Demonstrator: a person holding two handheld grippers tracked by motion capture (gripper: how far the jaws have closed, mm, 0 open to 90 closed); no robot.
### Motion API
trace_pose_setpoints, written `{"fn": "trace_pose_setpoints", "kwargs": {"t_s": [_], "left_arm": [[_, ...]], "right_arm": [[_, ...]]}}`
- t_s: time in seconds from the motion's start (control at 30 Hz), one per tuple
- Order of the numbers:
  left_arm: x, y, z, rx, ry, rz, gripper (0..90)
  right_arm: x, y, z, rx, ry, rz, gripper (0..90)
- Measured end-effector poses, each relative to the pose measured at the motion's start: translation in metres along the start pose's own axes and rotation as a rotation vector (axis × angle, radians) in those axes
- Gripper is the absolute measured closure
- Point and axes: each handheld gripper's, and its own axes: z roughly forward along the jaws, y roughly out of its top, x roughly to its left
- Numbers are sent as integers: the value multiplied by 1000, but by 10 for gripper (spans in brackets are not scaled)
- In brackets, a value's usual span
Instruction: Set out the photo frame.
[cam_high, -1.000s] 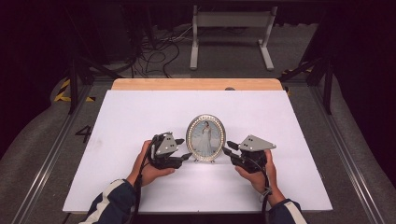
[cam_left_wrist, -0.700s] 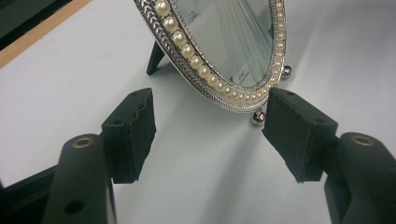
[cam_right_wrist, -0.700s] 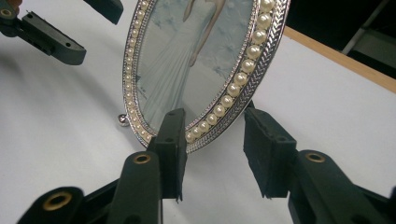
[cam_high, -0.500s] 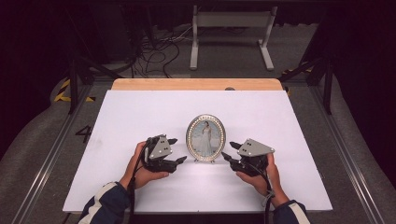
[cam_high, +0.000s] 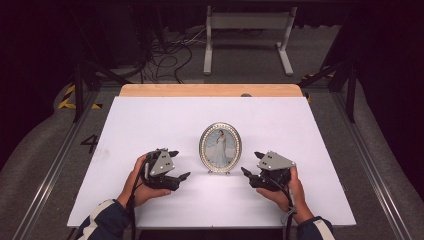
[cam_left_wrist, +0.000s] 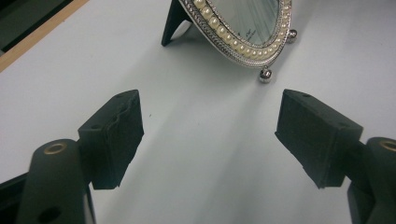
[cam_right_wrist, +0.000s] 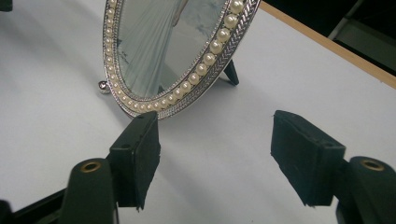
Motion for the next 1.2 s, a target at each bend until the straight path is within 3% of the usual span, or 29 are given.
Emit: {"fn": "trace_pose_setpoints", "kwargs": {"t_s": [0.43, 0.77, 0.97, 1.2], "left_arm": [[-1, -19, -27, -59, -3, -46, 169], [-1, -35, -44, -48, 13, -74, 144], [1, -46, -47, -18, 28, -81, 112], [6, -60, -56, -27, 53, -146, 98]], "right_arm": [[-6, -9, -15, -11, 4, 4, 224], [-14, -22, -28, -11, -23, 31, 227], [-16, -28, -32, 2, -50, 15, 216], [-20, -37, -36, 11, -66, 23, 214]]}}
